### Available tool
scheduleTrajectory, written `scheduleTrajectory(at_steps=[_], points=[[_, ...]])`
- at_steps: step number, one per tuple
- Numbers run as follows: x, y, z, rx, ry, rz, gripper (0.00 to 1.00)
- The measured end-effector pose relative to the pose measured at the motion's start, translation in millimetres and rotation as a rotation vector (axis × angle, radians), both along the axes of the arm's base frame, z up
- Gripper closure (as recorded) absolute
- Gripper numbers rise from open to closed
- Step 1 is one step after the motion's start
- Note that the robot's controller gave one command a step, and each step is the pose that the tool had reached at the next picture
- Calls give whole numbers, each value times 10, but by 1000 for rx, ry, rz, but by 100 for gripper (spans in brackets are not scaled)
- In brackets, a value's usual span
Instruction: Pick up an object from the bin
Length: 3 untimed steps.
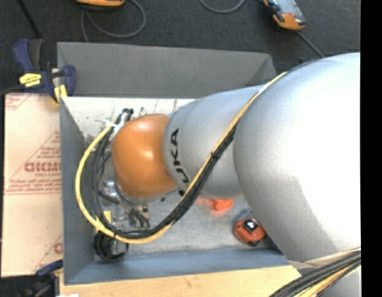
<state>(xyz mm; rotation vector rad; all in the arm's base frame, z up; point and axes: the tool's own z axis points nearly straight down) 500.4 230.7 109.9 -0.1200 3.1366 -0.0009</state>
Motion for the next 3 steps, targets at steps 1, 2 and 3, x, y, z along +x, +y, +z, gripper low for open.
scheduleTrajectory(at_steps=[1, 2, 3], points=[[-44, 4, -185, 0, 2, 162, 0], [-118, 28, -245, 2, 3, -31, 0], [-225, -24, -234, 7, -16, 145, 100]])
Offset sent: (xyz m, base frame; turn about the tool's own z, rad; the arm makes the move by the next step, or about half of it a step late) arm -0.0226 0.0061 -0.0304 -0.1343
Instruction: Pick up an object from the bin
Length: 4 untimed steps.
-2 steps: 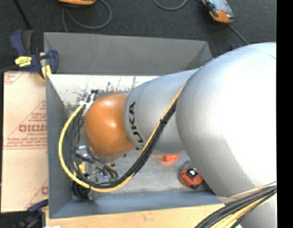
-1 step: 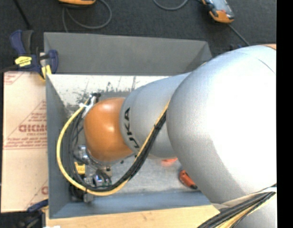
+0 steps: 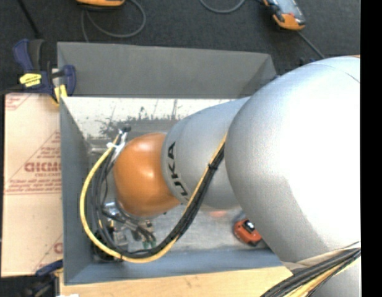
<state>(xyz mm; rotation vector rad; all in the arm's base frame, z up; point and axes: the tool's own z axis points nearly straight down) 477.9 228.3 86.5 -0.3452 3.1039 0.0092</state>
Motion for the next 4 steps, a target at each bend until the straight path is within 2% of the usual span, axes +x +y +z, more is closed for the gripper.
scheduleTrajectory(at_steps=[1, 2, 3, 4], points=[[0, -1, -20, 1, -1, -3, 0], [-1, -1, -20, 1, -1, -3, 0], [-1, -6, -94, -1, 6, 29, 100], [-1, -6, -94, -1, 6, 28, 100]])
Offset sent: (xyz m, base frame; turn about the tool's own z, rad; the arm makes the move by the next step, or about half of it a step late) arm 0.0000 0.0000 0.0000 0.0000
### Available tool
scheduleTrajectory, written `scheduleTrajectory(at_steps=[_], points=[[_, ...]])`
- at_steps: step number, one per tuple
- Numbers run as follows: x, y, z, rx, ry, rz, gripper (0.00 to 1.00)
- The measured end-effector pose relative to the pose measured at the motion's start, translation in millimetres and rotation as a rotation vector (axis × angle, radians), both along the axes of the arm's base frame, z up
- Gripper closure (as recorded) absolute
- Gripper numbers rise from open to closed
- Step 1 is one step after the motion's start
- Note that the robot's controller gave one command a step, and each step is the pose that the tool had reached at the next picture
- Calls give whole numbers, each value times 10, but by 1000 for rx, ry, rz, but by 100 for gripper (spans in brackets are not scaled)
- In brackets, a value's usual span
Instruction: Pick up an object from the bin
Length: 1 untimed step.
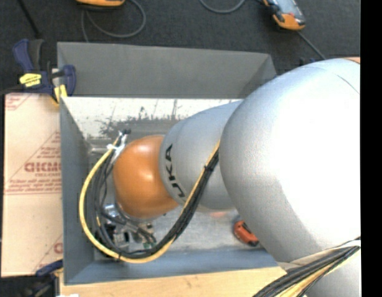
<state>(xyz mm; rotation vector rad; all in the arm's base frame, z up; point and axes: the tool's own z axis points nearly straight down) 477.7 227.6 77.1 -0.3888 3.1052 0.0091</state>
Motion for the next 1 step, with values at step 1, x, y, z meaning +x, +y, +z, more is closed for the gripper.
scheduleTrajectory(at_steps=[1], points=[[-22, -69, 381, -9, 13, 4, 100]])
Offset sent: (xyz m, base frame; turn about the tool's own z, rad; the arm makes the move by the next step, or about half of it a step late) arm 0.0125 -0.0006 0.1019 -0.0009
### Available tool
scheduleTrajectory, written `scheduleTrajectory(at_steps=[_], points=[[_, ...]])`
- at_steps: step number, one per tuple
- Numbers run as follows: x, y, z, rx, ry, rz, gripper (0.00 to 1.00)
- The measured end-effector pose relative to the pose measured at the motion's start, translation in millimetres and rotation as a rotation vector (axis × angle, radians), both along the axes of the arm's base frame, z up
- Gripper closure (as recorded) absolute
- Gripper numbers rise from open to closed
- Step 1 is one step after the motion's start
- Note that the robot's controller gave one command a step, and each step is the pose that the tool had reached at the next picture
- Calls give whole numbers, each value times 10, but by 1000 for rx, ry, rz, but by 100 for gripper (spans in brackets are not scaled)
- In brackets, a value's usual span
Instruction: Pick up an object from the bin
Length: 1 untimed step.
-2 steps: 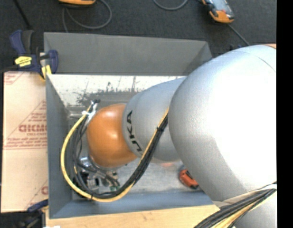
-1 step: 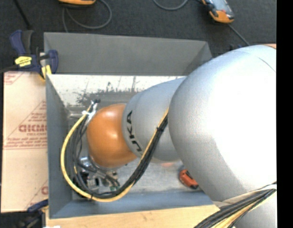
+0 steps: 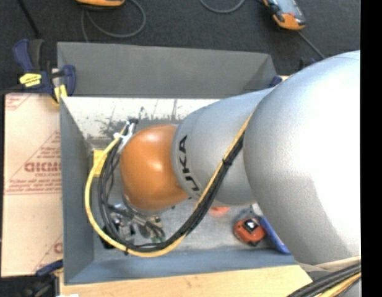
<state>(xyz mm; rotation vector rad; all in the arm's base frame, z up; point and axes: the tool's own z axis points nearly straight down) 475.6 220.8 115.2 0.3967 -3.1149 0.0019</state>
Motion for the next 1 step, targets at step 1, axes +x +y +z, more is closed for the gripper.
scheduleTrajectory(at_steps=[1], points=[[146, 45, 635, 1, -3, -7, 100]])
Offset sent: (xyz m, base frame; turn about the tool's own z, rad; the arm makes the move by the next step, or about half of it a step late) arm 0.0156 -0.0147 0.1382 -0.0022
